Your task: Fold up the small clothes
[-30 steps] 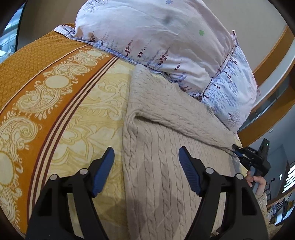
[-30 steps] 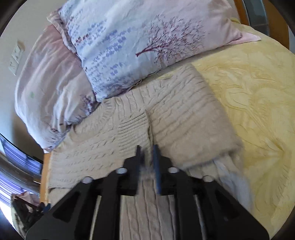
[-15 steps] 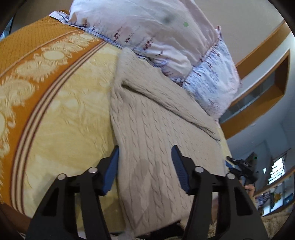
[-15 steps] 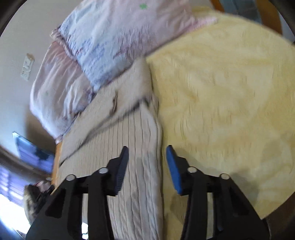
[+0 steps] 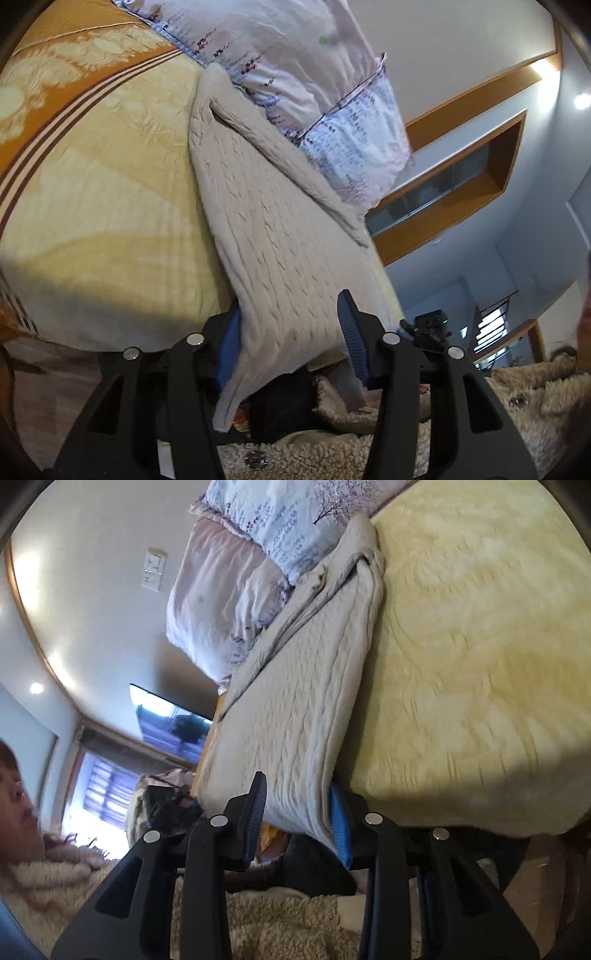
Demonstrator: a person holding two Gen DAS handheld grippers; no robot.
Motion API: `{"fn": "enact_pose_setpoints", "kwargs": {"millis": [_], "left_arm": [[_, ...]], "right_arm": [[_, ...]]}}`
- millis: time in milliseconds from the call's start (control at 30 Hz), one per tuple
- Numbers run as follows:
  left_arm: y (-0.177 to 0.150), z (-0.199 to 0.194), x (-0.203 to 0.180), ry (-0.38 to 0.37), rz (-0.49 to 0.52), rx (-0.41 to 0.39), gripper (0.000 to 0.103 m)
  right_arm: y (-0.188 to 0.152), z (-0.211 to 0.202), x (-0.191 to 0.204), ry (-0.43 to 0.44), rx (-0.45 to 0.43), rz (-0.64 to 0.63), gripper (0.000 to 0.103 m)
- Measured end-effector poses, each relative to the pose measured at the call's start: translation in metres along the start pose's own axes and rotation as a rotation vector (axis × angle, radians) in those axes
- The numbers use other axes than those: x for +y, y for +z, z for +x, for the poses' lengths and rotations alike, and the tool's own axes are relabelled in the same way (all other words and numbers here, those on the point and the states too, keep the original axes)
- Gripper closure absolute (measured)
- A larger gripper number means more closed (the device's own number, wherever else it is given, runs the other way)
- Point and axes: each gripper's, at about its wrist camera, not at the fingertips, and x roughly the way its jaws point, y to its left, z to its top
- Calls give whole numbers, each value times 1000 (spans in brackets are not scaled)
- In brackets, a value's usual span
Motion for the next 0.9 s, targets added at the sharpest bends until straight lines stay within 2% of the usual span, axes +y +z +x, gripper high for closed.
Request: {"fn": "enact_pose_setpoints", "kwargs": {"millis": [100,233,433,467,500,533,567,633,667,800,900], "left_arm": [[-8,-2,-2,-7,19,-2,53],[-17,3,-5,21,58,44,47],[-27,28,7,34,25,119,47],[-28,31,8,35,23,129,50],[-29,34,7,34,26,142,53],[-29,35,7,31,28,152,61],[-30,36,7,21,29,161,72],[-28,36,5,-3,40,177,89],[-27,35,2,-13,50,183,94],[-16,31,-12,-38,106,166,96],[-2,23,-24,-44,155,119,97]], "right_arm": [[-3,1,0,4,19,-9,67],[-9,12,2,-64,94,-36,67],[-15,38,-7,-84,177,-41,67],[-16,39,-7,-85,182,-47,68],[-17,41,-4,-82,190,-61,73],[-18,39,-3,-73,197,-73,85],[-18,39,0,-64,201,-85,91],[-16,34,11,-40,189,-130,95],[-14,31,16,-30,177,-147,95],[-2,20,42,-16,98,-228,95],[10,18,60,-44,15,-280,95]]}}
